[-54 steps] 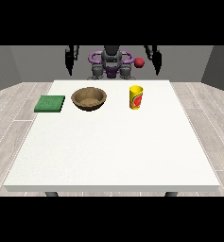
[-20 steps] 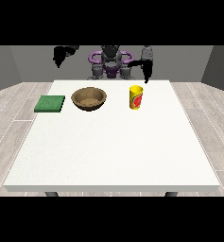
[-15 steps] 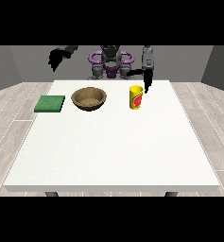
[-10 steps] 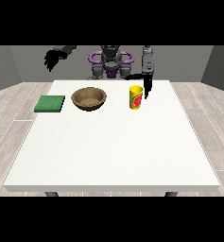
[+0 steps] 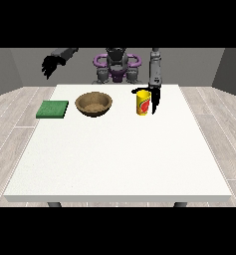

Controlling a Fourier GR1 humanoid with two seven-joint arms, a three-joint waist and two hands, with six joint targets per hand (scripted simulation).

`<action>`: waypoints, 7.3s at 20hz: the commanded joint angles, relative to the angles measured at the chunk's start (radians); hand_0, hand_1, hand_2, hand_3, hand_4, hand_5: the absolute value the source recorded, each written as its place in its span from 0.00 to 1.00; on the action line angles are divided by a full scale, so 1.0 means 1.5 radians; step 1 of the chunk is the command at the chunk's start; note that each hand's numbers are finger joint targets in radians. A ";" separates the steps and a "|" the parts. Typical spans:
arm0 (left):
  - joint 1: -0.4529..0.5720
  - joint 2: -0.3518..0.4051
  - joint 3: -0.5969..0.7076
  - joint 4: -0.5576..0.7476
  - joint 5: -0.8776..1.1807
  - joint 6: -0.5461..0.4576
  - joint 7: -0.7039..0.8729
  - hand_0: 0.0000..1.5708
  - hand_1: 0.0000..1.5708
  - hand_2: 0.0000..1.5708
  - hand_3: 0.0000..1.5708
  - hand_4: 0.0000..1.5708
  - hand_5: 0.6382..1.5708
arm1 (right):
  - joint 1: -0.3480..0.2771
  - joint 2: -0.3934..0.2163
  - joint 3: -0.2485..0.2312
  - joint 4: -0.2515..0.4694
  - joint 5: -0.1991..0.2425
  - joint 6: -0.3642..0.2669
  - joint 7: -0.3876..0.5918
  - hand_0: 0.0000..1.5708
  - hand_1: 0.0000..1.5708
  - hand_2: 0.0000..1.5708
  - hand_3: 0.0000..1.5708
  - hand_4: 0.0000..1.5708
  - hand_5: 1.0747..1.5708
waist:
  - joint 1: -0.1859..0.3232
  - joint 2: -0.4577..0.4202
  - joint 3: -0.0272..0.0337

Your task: Pick the cup and pour the ball into the bowl, then pick the bowl and place it on the pad

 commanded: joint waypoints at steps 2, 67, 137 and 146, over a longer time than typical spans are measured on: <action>-0.027 0.005 0.030 0.115 0.008 0.007 -0.083 0.00 0.00 0.00 0.00 0.56 0.98 | 0.001 -0.010 -0.008 -0.009 -0.019 0.013 0.015 0.00 0.00 0.00 0.00 0.43 0.99 | -0.015 0.004 -0.0002; -0.280 0.011 -0.353 -0.008 -0.585 0.191 0.619 0.51 0.51 0.76 0.56 0.83 0.98 | -0.049 -0.091 -0.088 0.337 -0.036 0.035 0.032 0.00 0.00 0.00 0.07 0.48 0.97 | 0.111 -0.260 -0.0055; -0.161 0.364 0.208 -0.188 0.208 -0.295 0.477 0.00 0.00 0.00 0.00 0.76 0.95 | -0.145 -0.129 -0.007 0.619 0.110 -0.265 -0.074 1.00 1.00 1.00 0.68 0.65 0.97 | 0.186 -0.059 -0.0045; -0.075 0.400 0.244 -0.099 0.187 -0.326 0.403 0.00 0.00 0.00 0.00 0.77 0.97 | -0.205 -0.255 0.030 0.552 0.125 -0.168 0.131 1.00 1.00 1.00 0.43 0.69 0.99 | 0.118 -0.119 -0.0011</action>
